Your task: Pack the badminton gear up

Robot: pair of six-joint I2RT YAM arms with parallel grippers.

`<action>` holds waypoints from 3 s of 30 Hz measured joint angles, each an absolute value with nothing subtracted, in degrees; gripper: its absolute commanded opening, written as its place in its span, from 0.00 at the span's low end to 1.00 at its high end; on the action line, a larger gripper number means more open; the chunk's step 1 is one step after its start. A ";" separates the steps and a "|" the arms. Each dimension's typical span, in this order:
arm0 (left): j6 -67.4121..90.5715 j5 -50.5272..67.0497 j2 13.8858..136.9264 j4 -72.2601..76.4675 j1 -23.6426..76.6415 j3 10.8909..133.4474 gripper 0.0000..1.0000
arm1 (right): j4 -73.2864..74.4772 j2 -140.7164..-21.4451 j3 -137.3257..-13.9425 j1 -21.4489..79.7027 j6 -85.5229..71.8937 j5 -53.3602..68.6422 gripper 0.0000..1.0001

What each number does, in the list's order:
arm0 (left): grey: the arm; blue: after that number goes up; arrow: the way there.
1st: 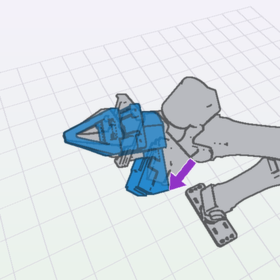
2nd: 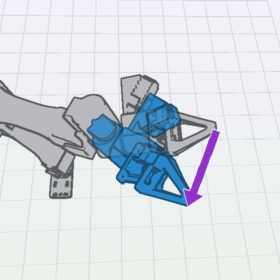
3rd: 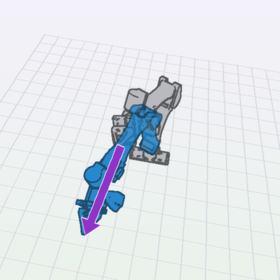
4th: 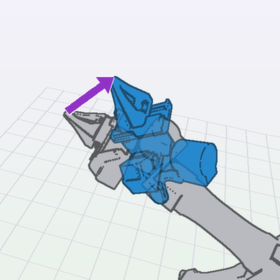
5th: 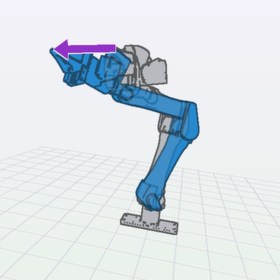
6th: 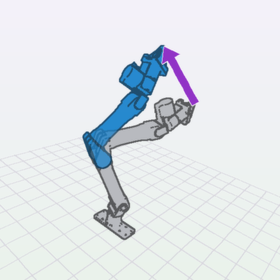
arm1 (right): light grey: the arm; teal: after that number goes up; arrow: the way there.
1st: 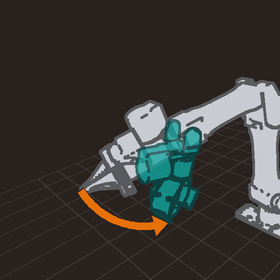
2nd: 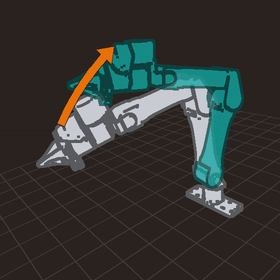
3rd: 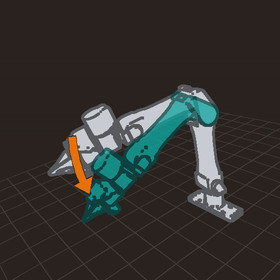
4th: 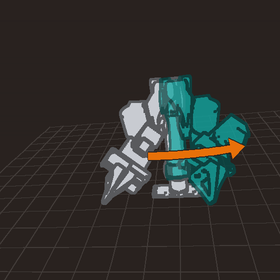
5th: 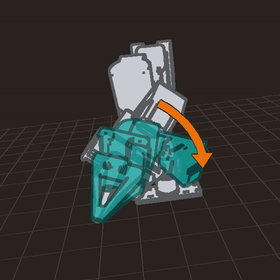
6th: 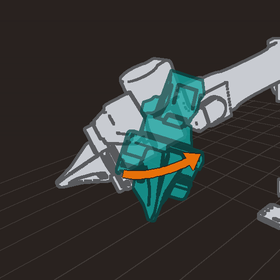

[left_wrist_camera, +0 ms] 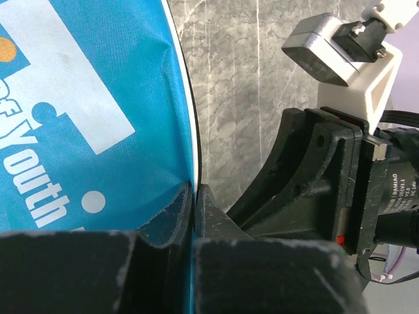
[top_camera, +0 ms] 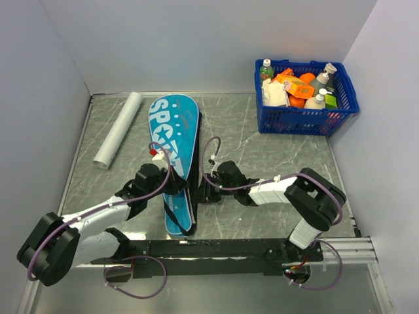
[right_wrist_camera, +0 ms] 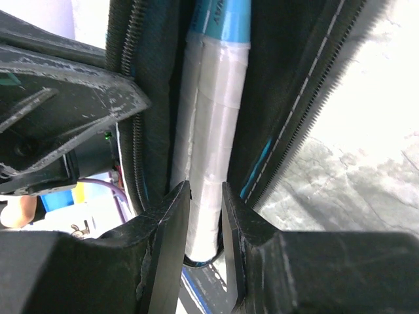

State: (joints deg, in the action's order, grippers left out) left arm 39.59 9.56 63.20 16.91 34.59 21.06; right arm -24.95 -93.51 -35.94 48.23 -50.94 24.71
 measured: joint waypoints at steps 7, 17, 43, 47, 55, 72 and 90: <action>39.59 9.78 63.20 16.93 34.59 21.06 0.01 | -28.08 -97.17 -36.01 48.29 -51.62 26.17 0.32; 38.52 9.67 63.13 17.04 34.74 20.88 0.60 | -30.72 -100.42 -36.64 49.28 -52.82 27.07 0.30; 54.15 -21.15 55.46 -13.61 32.16 23.62 0.01 | -33.43 -101.23 -36.64 49.36 -53.10 29.69 0.29; 54.59 -22.13 56.80 -14.74 30.33 23.42 0.01 | -33.41 -101.23 -36.64 49.36 -53.06 29.78 0.29; 55.22 -22.63 63.00 -15.38 29.34 23.55 0.01 | -33.52 -101.23 -36.64 49.36 -53.10 29.87 0.29; 54.70 -18.55 70.39 -5.26 28.88 24.95 0.01 | -39.24 -105.32 -37.28 50.68 -56.60 32.21 0.31; 54.52 -17.87 68.69 -4.60 28.80 23.68 0.01 | -37.85 -104.12 -37.56 52.34 -57.60 32.58 0.55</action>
State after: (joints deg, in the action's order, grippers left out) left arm 54.52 -17.87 68.69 -4.60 28.80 23.68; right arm -37.85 -104.12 -37.56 52.34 -57.60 32.58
